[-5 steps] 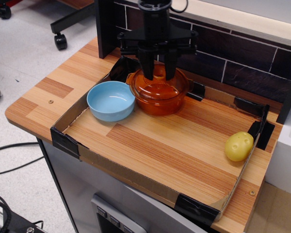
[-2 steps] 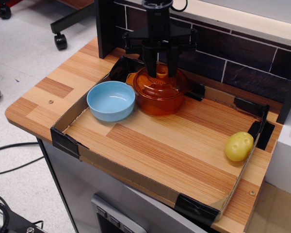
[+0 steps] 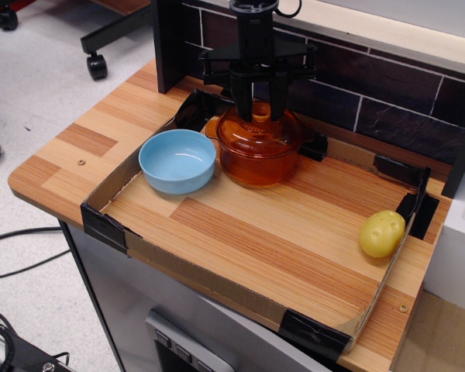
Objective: Put lid on pot
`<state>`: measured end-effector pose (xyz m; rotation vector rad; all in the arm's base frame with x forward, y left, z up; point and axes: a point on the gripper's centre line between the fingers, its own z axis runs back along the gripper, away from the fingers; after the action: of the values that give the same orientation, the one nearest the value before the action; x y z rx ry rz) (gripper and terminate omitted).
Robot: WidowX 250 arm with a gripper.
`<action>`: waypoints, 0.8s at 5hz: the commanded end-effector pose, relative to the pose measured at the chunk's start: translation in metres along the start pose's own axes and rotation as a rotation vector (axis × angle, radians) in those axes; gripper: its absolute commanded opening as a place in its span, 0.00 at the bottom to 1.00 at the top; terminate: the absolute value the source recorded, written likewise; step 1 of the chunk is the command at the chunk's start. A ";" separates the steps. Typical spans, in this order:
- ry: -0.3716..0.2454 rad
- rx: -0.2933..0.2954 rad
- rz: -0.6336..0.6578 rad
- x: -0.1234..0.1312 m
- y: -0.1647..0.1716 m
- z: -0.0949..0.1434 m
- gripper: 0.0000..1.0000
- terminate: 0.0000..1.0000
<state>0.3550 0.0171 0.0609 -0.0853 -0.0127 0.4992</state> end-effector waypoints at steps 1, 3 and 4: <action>-0.062 -0.025 -0.026 0.014 0.004 0.028 1.00 0.00; -0.151 -0.039 -0.073 0.013 0.003 0.087 1.00 0.00; -0.109 -0.079 -0.131 -0.003 0.002 0.109 1.00 0.00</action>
<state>0.3472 0.0171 0.1467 -0.1315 -0.0714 0.3749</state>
